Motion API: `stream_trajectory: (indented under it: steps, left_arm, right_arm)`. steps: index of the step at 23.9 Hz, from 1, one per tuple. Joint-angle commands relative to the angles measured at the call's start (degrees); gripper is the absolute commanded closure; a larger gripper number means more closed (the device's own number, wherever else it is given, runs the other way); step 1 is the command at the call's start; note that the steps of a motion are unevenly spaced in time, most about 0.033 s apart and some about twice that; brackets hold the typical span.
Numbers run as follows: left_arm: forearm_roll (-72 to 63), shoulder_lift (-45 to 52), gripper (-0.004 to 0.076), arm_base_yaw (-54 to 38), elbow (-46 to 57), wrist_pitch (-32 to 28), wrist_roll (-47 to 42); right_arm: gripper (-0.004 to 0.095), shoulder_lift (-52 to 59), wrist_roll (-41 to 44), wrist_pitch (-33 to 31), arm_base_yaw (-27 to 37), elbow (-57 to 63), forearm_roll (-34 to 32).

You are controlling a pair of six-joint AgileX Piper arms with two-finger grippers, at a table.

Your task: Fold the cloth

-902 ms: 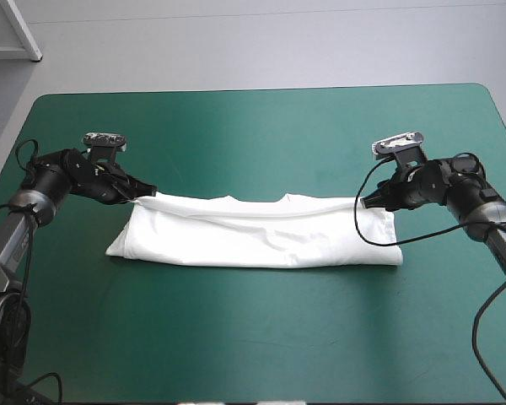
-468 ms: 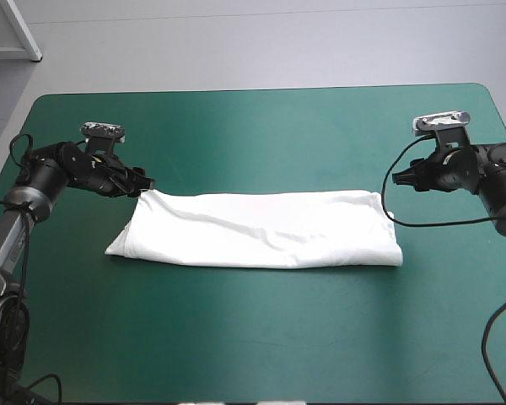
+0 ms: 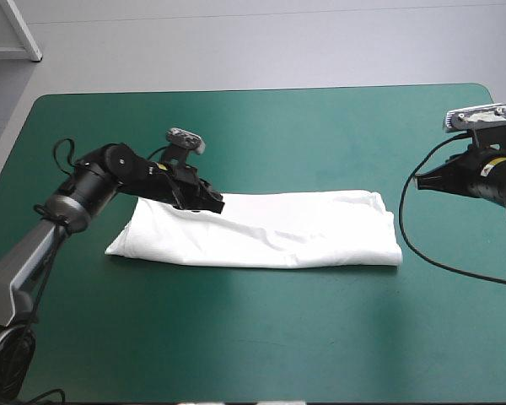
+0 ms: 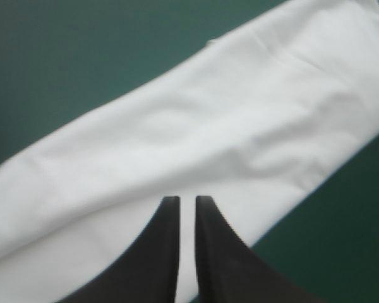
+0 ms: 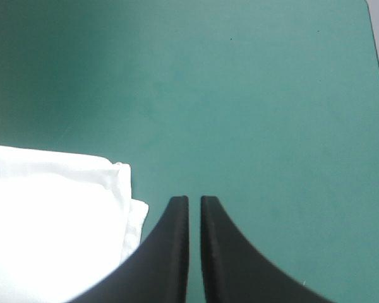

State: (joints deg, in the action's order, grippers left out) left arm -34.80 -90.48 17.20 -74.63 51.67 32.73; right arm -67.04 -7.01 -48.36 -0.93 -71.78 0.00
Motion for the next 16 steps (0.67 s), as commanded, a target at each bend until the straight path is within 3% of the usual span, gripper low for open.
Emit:
stream_trajectory:
  steps: [1, 11, 13, 16]
  left_arm:
    - [-5.38, -0.71, 0.0705, 4.86, -1.8, -2.13, -0.79]
    - [-7.16, -13.21, 0.0705, 8.87, -1.8, -6.42, -0.66]
    - [-7.44, -15.87, 0.0705, 8.87, -1.8, -6.79, -0.21]
    - [-7.44, -17.78, 0.0705, 8.87, -1.8, -6.55, -0.1]
  right_arm:
    - [0.0926, 2.84, 0.55, -0.58, 0.4, -1.83, 0.0]
    - [0.0926, 2.9, -1.24, -0.36, 1.69, 4.4, 5.98]
    - [0.0925, 2.45, -8.51, 0.26, 5.59, 6.75, 17.78]
    - [0.0848, -1.23, -14.07, -2.91, 10.17, 8.18, 26.64]
